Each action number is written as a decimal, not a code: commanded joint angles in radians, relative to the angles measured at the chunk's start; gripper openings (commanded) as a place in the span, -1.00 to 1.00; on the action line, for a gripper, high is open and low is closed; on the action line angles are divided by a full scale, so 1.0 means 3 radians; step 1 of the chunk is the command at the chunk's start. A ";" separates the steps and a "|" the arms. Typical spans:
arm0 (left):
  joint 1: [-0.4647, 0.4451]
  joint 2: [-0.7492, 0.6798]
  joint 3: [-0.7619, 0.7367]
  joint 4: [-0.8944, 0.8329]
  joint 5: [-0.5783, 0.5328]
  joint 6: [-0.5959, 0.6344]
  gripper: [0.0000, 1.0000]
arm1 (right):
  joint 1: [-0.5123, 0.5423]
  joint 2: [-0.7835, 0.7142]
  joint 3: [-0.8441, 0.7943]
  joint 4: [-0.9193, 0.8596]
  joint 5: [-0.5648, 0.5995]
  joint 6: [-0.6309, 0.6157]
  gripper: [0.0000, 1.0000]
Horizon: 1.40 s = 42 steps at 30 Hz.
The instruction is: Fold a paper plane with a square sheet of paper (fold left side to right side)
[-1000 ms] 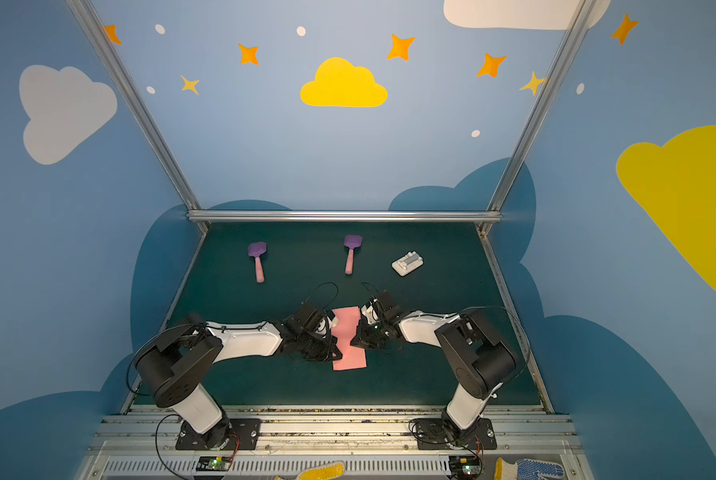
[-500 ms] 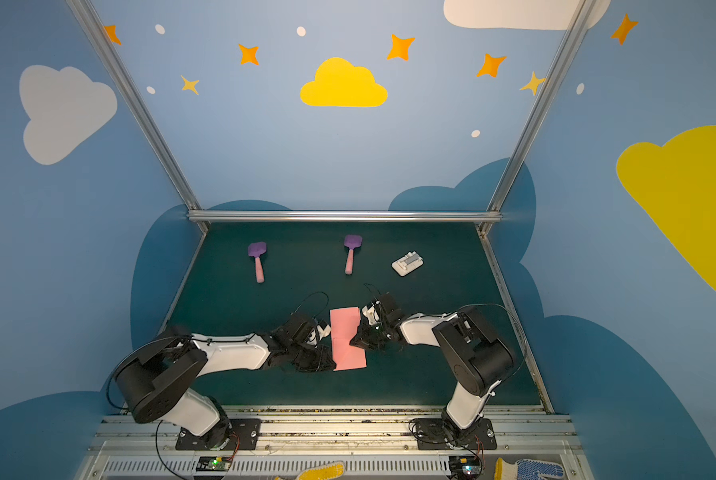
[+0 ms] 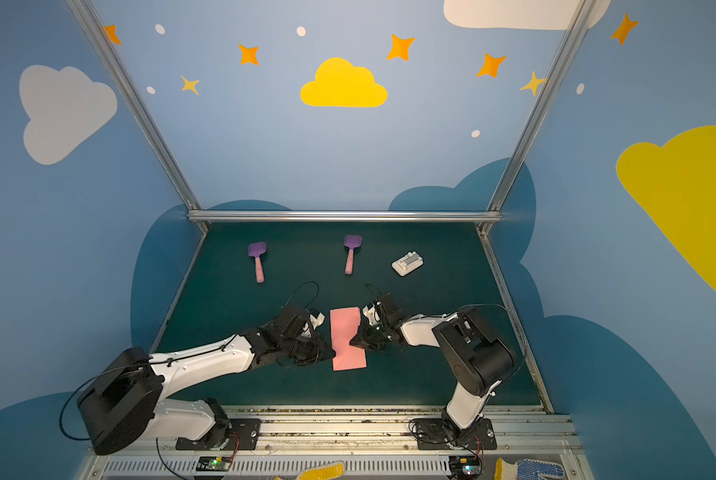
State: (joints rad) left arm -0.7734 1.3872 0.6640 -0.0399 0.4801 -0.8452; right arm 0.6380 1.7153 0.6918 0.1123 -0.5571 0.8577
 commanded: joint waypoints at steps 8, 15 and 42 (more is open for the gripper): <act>-0.0037 0.0772 0.0393 0.0115 -0.0006 -0.0144 -0.93 | 0.0034 0.0300 -0.0124 -0.0145 0.0263 0.0014 -1.00; -0.0059 0.0966 0.0352 0.0157 -0.0026 -0.0113 -0.93 | 0.0036 0.0321 -0.0135 -0.0106 0.0252 0.0033 -1.00; -0.0138 -0.0180 -0.0412 -0.0363 -0.0379 -0.0156 -0.77 | -0.0025 0.0252 -0.0087 0.0014 0.0082 0.0049 -1.00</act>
State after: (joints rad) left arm -0.8223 1.3834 0.4950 -0.0326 0.4419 -0.9222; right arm 0.6315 1.7420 0.6888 0.1726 -0.5972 0.8745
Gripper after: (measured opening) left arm 0.084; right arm 0.047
